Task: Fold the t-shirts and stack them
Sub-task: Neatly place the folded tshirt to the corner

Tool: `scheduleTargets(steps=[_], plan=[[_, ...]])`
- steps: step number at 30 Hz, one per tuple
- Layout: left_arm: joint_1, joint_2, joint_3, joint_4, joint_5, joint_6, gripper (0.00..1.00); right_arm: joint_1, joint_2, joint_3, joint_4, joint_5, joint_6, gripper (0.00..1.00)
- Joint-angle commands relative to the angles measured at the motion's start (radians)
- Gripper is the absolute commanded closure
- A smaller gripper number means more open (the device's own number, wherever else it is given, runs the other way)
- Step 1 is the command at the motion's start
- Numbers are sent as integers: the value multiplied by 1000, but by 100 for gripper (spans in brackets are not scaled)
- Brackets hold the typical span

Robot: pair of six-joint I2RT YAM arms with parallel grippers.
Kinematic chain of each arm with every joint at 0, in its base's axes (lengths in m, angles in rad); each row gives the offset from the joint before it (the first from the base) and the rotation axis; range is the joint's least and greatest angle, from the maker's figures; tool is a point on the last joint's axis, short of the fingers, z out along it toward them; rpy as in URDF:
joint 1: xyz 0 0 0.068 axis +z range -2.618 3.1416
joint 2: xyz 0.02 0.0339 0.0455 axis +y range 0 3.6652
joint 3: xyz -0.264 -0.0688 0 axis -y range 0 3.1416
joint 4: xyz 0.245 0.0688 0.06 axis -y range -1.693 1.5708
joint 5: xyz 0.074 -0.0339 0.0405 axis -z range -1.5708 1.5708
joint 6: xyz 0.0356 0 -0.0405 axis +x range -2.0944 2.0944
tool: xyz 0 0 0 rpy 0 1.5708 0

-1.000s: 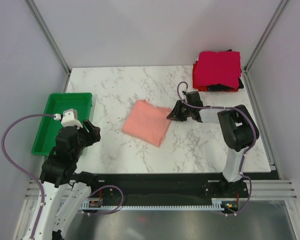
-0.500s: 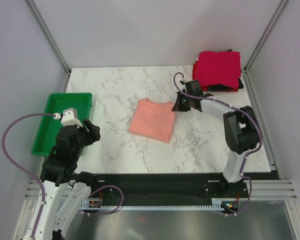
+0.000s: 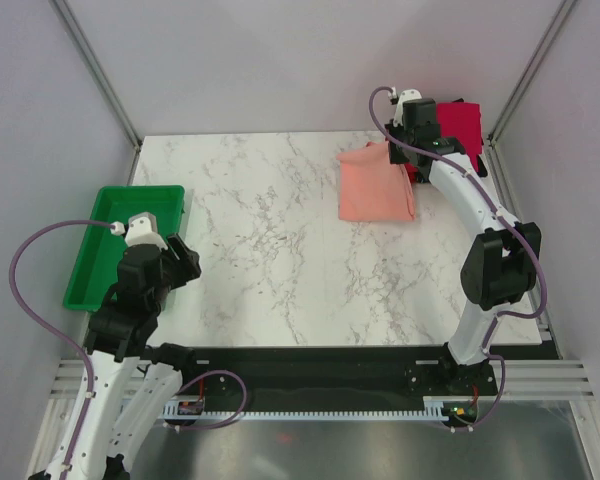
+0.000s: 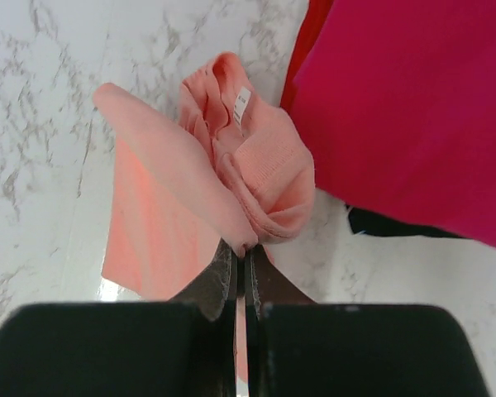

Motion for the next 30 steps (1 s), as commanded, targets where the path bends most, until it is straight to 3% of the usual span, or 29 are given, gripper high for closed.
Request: scheduleTargets(steps=[1,8,17,30], plan=[[4,15,-4,30,-41,9,35,-41,27,132,-12,83,-90,100],[4,34,-1,24,-53,5,36,-82,70,302,-17,126,-160,100],[4,81,7,13,-64,-3,38,-171,119,486,-17,36,-163,100],[4,100,10,13,-67,-3,39,-228,151,585,-32,-9,-116,100]])
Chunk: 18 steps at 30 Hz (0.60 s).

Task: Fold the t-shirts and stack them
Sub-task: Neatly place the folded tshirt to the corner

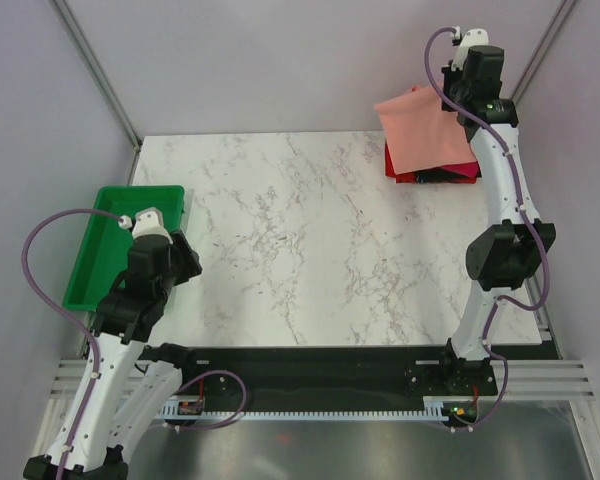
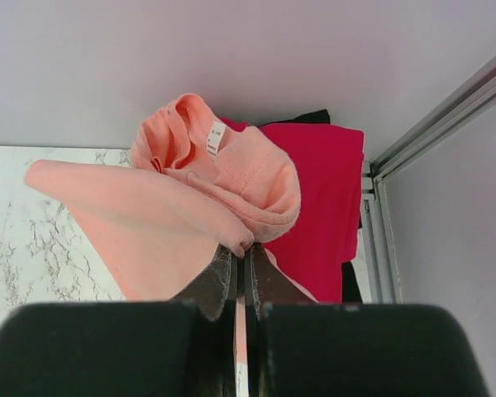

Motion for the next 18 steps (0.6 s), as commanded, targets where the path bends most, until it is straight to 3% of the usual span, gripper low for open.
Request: scheduleTargets(steps=[1,18], plan=[[4,5,10,15,-30,-3,39,-6,-1,56,45,-20,26,100],[4,16,7,12,-34,-7,38,-113,201,119,148,-5,107,100]])
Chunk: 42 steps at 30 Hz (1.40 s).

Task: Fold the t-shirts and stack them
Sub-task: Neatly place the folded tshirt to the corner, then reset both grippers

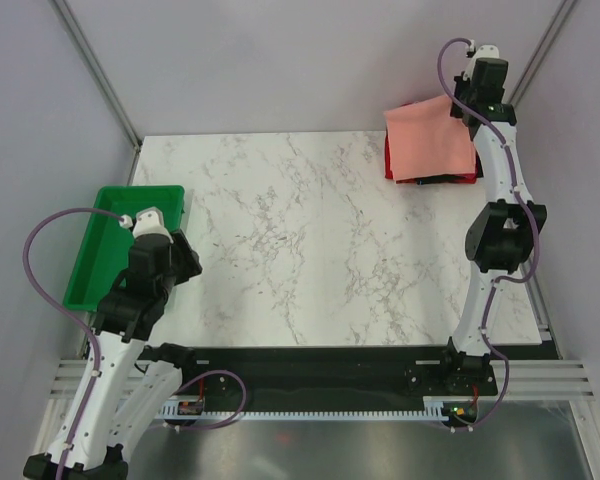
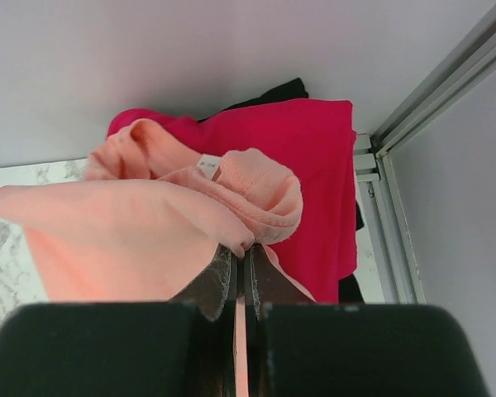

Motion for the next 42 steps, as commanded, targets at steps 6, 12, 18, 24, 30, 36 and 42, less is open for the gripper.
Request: scheduleTargets(steps=[6,12,18,24,30,36,42], plan=[[4,13,5,11,-32,-9,38,-57,180,133,207,80,74,100],[12,22,7,9,-34,-12,38,-70,334,136,387,66,107,100],[13,30,7,11,-32,-12,38,-70,432,147,439,81,150,99],[13,16,5,12,-29,-10,38,-70,254,92,462,254,161,9],[13,-14,-1,17,-26,-9,37,-70,5,58,471,281,216,2],[13,-47,-7,27,-6,2,36,-64,-407,-360,436,78,485,2],[10,-57,-4,26,-6,8,34,71,-796,-873,409,-122,571,2]])
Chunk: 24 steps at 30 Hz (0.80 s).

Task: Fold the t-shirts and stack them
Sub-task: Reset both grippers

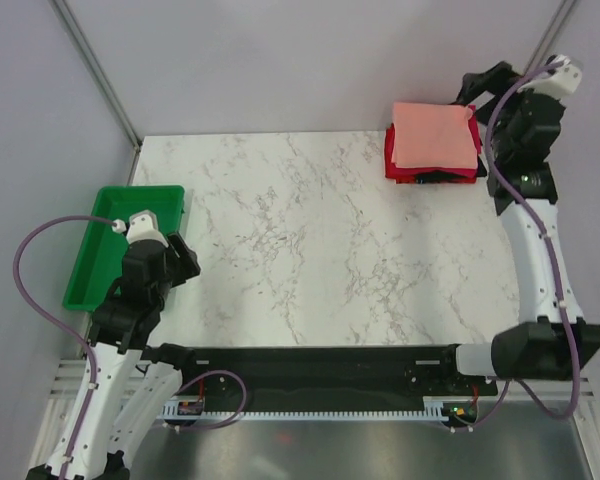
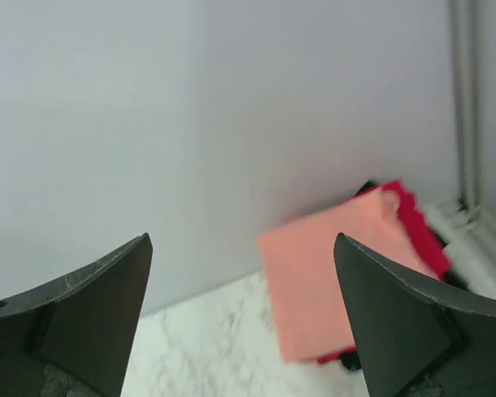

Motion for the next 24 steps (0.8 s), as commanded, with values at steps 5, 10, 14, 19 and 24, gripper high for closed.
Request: scheduleTargets(steps=[5,10,14,19,24], plan=[[-3,-1,3,27,15,14,24,354,-341,-505,-142,-178,112,2],[-3,6,-29,65,5,57,17,549,-484,-723,-269,-131,167,2],[-3,-13,-68,152,26,117,16,597,-641,-791,-368,-60,154,2],[-3,-57,-305,510,57,215,22,597,-769,-829,-437,-25,154,2],[-3,-65,-493,871,22,327,18,596,-847,-827,-493,-17,181,2]])
